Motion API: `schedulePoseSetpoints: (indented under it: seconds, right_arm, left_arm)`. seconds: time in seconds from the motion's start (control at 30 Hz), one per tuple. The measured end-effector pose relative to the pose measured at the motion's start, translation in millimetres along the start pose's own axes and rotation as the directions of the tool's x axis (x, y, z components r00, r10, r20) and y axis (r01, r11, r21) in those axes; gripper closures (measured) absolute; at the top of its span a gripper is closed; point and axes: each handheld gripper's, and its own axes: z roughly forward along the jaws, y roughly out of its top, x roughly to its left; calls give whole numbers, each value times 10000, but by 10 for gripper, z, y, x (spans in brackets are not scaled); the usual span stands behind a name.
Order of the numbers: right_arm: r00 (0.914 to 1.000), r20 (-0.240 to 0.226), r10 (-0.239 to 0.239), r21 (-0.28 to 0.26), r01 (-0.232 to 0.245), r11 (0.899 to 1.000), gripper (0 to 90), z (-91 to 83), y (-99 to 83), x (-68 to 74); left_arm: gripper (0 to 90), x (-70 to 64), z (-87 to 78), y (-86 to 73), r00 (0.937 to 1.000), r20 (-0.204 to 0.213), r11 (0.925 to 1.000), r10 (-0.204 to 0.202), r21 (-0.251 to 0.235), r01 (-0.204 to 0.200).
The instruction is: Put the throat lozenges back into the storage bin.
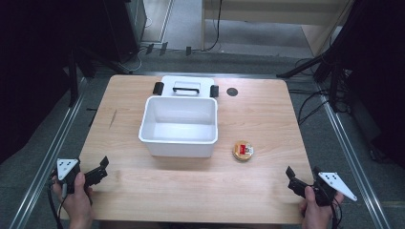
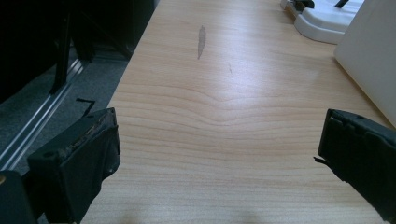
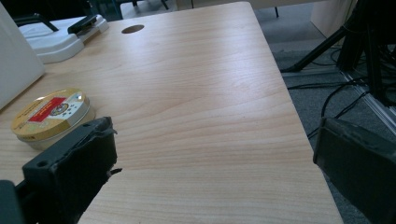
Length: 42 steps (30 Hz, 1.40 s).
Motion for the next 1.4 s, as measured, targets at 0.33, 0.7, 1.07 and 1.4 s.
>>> schedulePoseSetpoints:
  seconds: [0.33,0.7,1.07,1.4]
  right_arm:
    - [9897,-1402,-300,1173,467,9920,88,0,88,141]
    - [9682,-2146,-1288,3081,1922,9317,102,98,398,442]
    - [9055,-3265,-2709,5626,4165,7142,120,405,657,785]
    - [8477,-4308,-3096,7384,5283,4191,52,869,800,1180]
  left_arm:
    - [0,-106,21,-3,9967,-124,9963,798,338,-793]
    - [0,-132,19,-7,9914,90,9902,1307,487,-1309]
    - [0,-194,46,-7,9822,238,9786,1864,836,-1878]
    - [0,-240,58,-11,9710,542,9655,2328,1068,-2375]
